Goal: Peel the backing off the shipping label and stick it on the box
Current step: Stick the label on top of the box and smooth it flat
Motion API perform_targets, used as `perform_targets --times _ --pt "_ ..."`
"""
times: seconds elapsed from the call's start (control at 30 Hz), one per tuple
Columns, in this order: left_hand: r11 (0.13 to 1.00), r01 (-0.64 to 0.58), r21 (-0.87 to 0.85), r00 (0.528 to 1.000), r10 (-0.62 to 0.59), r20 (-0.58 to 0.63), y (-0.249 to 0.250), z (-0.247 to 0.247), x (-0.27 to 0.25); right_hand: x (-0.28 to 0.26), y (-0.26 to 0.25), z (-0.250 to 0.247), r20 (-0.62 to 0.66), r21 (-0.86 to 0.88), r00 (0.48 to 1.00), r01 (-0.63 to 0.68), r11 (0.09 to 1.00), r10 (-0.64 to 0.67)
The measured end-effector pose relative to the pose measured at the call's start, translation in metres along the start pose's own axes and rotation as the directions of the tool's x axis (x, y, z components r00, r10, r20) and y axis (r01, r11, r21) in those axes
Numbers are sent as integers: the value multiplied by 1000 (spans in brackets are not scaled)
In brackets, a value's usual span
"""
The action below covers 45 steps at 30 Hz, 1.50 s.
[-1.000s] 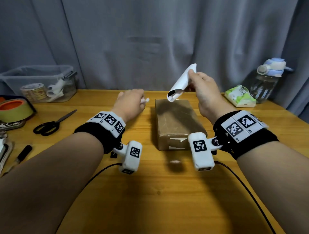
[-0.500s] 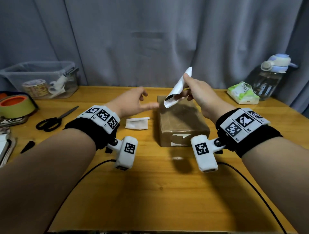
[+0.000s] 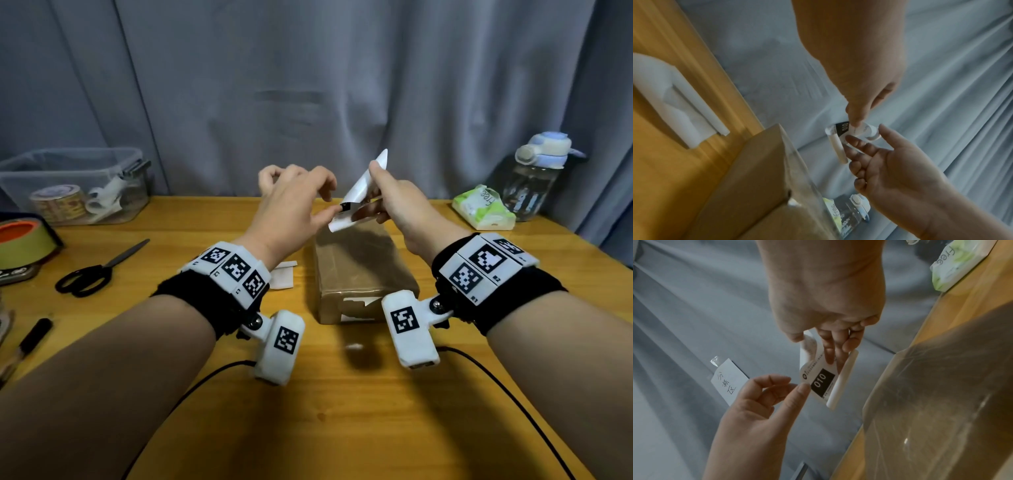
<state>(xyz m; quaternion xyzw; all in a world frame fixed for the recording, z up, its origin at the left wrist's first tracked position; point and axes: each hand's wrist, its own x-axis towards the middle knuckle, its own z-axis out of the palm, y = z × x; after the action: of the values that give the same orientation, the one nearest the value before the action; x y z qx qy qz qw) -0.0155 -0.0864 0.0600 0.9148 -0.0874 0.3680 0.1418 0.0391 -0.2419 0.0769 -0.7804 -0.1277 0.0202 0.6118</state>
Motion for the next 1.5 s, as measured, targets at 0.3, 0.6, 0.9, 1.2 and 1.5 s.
perform_targets --times 0.3,0.6,0.9,1.2,1.5 --pt "998 58 -25 997 -60 -52 6 20 7 -2 0 -13 5 -36 1000 0 999 1" --pt "973 156 -169 987 -159 -4 6 35 11 2 7 -23 120 -180 993 22 984 0" --pt "694 491 -527 868 -442 227 -22 52 14 -2 17 -31 385 -521 917 307 797 -101" --pt "582 619 -527 785 -435 442 -24 57 7 -10 23 -30 498 -659 859 463 592 -118" --pt "627 596 -503 799 -394 455 -20 73 8 -3 45 -35 479 -512 873 366 777 -96"
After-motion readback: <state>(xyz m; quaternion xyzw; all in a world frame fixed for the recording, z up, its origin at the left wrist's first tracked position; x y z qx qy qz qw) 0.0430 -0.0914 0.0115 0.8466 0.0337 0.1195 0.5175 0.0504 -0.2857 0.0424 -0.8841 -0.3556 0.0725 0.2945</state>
